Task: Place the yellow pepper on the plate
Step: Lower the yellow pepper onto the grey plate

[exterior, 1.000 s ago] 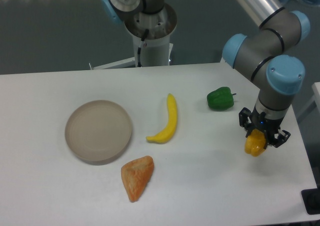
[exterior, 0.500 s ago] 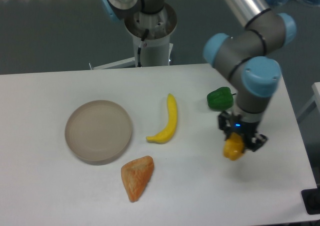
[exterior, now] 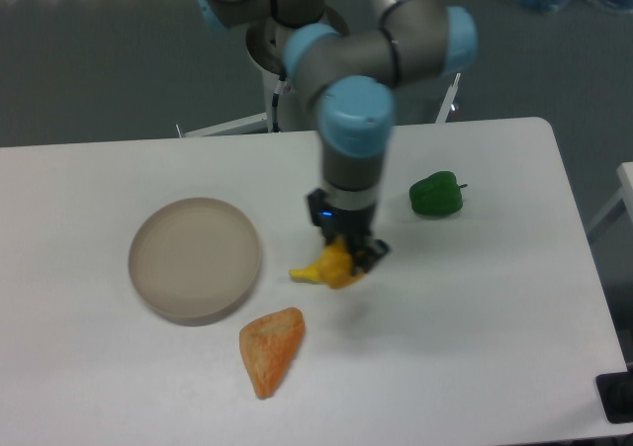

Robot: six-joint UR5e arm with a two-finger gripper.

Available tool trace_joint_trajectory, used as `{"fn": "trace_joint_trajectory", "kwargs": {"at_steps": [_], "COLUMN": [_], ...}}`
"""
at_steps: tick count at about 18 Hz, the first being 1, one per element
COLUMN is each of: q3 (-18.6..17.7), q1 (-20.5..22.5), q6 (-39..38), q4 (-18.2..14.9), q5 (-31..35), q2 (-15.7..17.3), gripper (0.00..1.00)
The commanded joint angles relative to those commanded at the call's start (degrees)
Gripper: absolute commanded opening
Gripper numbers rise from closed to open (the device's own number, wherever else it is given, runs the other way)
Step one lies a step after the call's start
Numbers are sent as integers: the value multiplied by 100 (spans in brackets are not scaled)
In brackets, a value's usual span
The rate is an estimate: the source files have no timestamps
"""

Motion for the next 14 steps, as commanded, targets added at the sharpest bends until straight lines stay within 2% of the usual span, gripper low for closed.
{"fn": "trace_joint_trajectory", "kwargs": {"at_steps": [7, 10, 12, 14], "q3": [-474, -475, -510, -536], "q1": [-940, -1240, -1302, -1469], "q6": [-614, -880, -994, -1073], "q4": [0, 9, 0, 9], "q5": [0, 0, 0, -9], "q2": [-52, -210, -264, -308], "gripper": [24, 25, 33, 34]}}
